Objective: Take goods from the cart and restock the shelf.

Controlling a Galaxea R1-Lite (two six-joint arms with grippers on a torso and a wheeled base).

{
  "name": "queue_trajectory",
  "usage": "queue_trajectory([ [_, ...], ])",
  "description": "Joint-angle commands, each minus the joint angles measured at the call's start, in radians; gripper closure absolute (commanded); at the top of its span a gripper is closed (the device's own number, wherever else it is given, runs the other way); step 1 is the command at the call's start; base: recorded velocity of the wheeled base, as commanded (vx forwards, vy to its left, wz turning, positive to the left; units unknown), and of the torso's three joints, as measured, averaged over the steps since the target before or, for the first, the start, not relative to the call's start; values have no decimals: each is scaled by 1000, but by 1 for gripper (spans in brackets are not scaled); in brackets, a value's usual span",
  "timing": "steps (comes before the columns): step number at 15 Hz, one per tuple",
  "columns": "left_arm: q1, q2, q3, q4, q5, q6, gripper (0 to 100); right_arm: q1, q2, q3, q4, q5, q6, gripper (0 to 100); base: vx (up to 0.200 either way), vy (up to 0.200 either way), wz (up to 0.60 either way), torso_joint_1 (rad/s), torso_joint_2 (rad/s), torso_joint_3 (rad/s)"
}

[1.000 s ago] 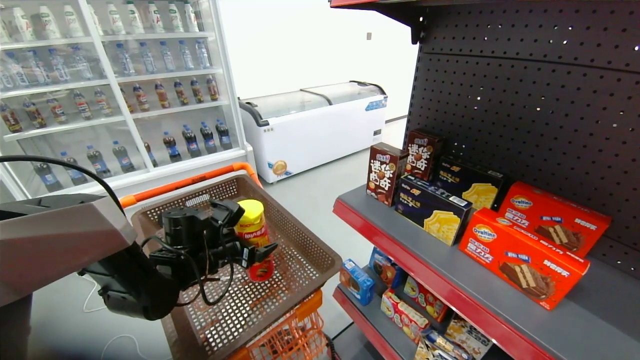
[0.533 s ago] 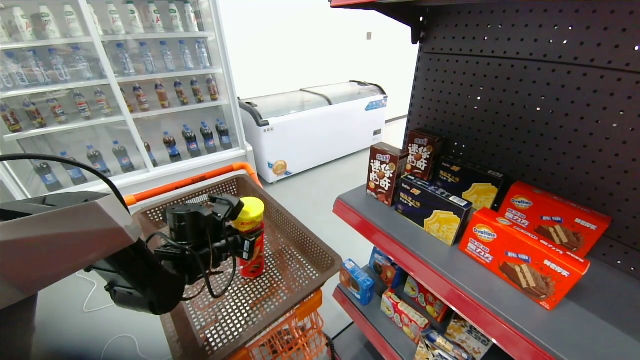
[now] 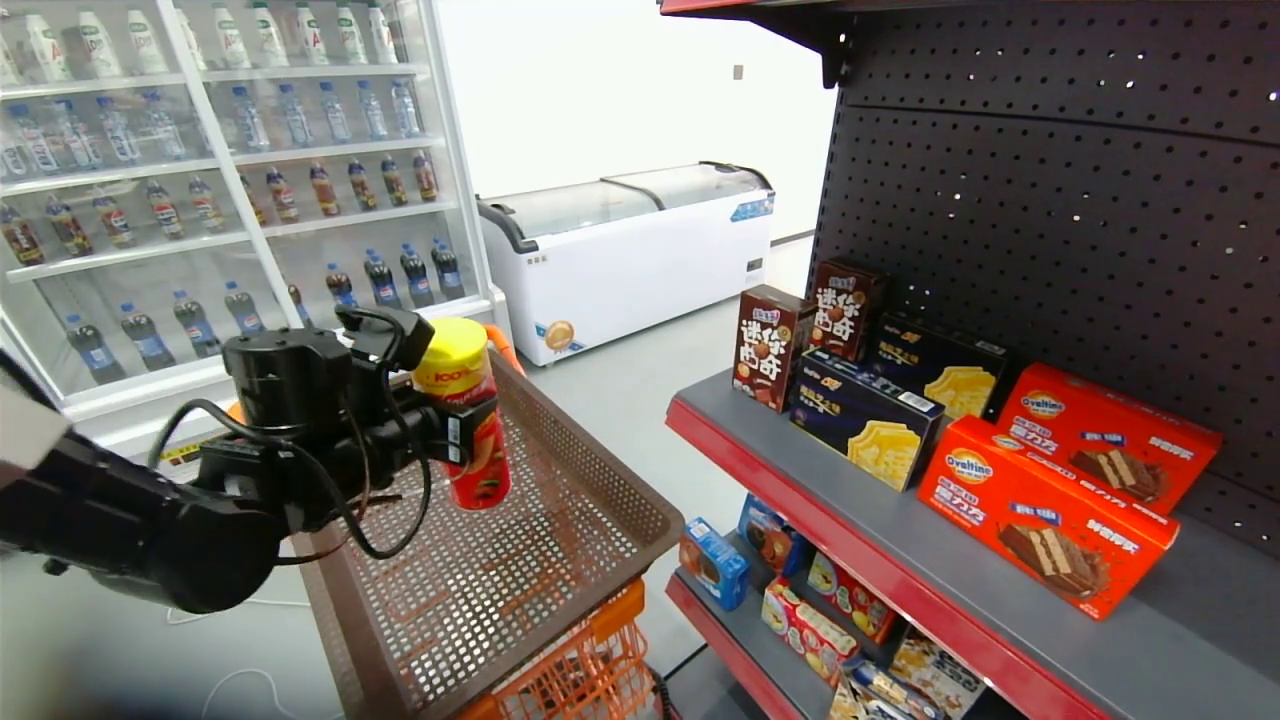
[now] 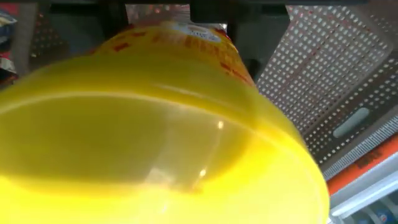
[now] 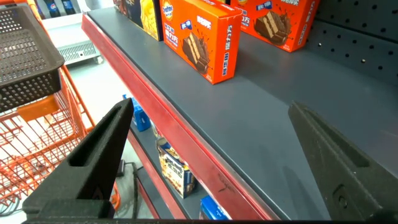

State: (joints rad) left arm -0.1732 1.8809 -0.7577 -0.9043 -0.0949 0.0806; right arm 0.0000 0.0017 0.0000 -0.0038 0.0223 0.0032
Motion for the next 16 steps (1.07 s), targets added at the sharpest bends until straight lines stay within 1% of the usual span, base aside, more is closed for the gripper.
queue_trajectory([
  [1,8,-282,47,185,3,-16,100,0,0,0,-1,1,0,0,0,0,0,0,0,0],
  [2,9,-336,74,223,4,-33,100,0,0,0,-1,1,0,0,0,0,0,0,0,0],
  [3,9,-442,118,303,1,-59,100,0,0,0,-1,1,0,0,0,0,0,0,0,0],
  [4,8,-517,152,377,3,-64,100,0,0,0,-1,1,0,0,0,0,0,0,0,0],
  [5,9,-562,176,395,3,-70,100,0,0,0,-1,1,0,0,0,0,0,0,0,0],
  [7,9,-687,233,435,-6,-107,100,0,0,0,-1,1,0,0,0,0,0,0,0,0],
  [8,9,-712,238,459,-5,-114,100,0,0,0,-1,1,0,0,0,0,0,0,0,0],
  [9,6,-819,268,573,1,-119,100,0,0,0,-1,1,0,0,0,0,0,0,0,0],
  [10,4,-865,284,597,3,-113,100,0,0,0,-1,1,0,0,0,0,0,0,0,0],
  [12,29,-928,291,617,32,-114,100,0,0,0,-1,1,0,0,0,0,0,0,0,0],
  [13,72,-953,301,611,37,-105,100,0,0,0,-1,1,0,0,0,0,0,0,0,0],
  [14,72,-973,316,611,38,-105,100,0,0,0,-1,1,0,0,0,0,0,0,0,0],
  [16,67,-1091,399,622,38,-104,100,0,0,0,-1,1,0,0,0,0,0,0,0,0],
])
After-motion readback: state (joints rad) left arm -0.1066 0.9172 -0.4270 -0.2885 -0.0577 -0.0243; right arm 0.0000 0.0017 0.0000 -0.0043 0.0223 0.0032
